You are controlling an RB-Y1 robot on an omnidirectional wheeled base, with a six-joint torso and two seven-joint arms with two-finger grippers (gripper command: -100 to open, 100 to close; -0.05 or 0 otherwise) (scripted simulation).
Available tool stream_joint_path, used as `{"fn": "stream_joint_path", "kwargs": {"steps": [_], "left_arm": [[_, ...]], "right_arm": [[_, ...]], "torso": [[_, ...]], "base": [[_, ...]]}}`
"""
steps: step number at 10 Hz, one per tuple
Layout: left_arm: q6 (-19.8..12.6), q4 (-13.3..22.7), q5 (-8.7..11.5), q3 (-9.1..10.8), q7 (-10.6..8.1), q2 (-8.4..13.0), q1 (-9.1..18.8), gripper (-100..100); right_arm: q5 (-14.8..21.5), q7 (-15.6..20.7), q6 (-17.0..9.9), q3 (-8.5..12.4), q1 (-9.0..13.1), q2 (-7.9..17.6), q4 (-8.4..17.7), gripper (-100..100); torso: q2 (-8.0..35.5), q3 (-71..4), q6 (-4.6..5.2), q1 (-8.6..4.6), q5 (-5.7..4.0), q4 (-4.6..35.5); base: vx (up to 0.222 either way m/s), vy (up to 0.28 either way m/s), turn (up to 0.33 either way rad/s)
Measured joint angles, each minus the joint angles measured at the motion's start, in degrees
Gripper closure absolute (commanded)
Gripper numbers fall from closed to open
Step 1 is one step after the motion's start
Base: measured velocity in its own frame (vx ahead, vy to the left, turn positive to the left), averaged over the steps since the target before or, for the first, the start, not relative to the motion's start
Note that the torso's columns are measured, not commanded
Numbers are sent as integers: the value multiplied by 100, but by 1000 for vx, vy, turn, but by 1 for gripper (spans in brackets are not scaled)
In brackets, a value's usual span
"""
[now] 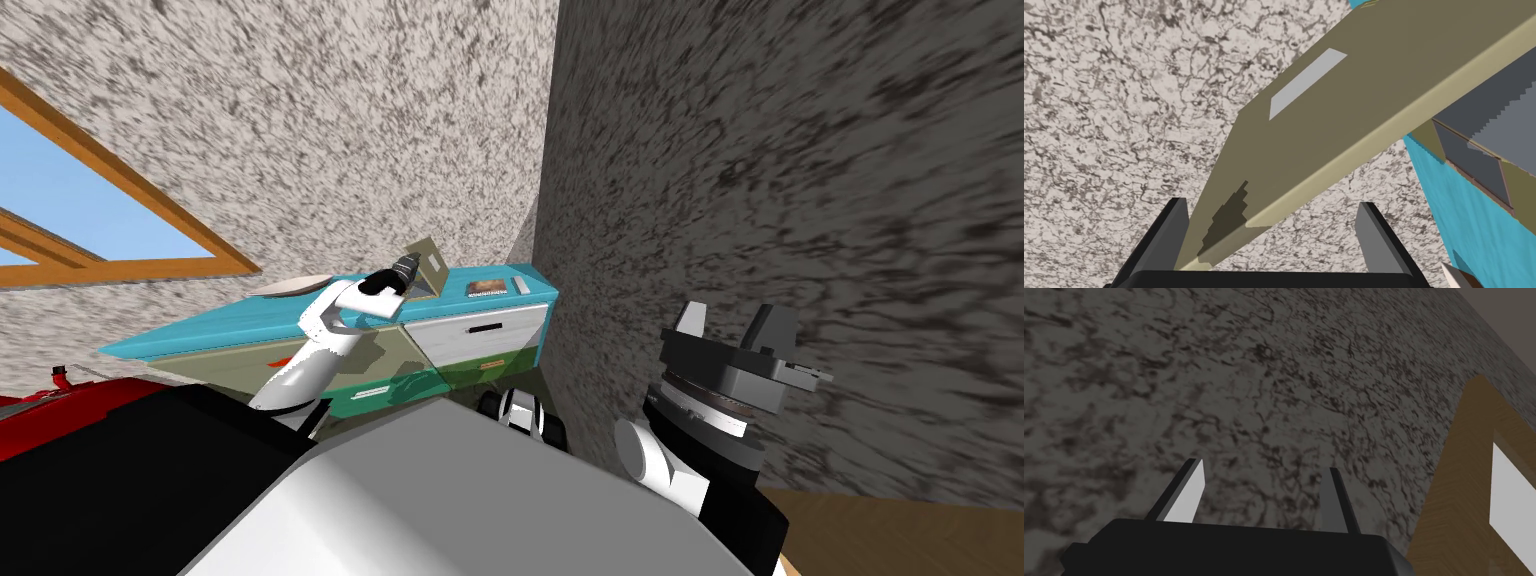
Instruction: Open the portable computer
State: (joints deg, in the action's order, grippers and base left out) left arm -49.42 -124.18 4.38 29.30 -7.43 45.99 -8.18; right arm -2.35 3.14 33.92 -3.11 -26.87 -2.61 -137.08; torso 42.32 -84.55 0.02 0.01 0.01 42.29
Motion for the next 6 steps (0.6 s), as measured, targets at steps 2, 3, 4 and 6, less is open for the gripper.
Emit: {"fn": "stream_joint_path", "kwargs": {"steps": [2,3,4,6], "left_arm": [[-2,265,-84,19,20,23,163,-100],[-2,401,-112,19,29,42,236,-100],[3,545,-150,54,42,57,311,-100],[45,838,-157,134,70,128,430,-100]], "right_arm": [[0,0,0,0,0,0,0,0],[0,0,0,0,-1,0,0,0],[0,0,0,0,0,0,0,0],[0,0,0,0,0,0,0,0]], "torso": [[3,2,1,-4,-2,1],[-3,-1,-6,0,-1,0],[-3,-2,1,-2,-1,-1],[-5,-3,1,0,-1,-1]], "base": [[-94,-18,-172],[-94,-21,-228],[-76,-11,-112],[-82,-16,-161]]}}
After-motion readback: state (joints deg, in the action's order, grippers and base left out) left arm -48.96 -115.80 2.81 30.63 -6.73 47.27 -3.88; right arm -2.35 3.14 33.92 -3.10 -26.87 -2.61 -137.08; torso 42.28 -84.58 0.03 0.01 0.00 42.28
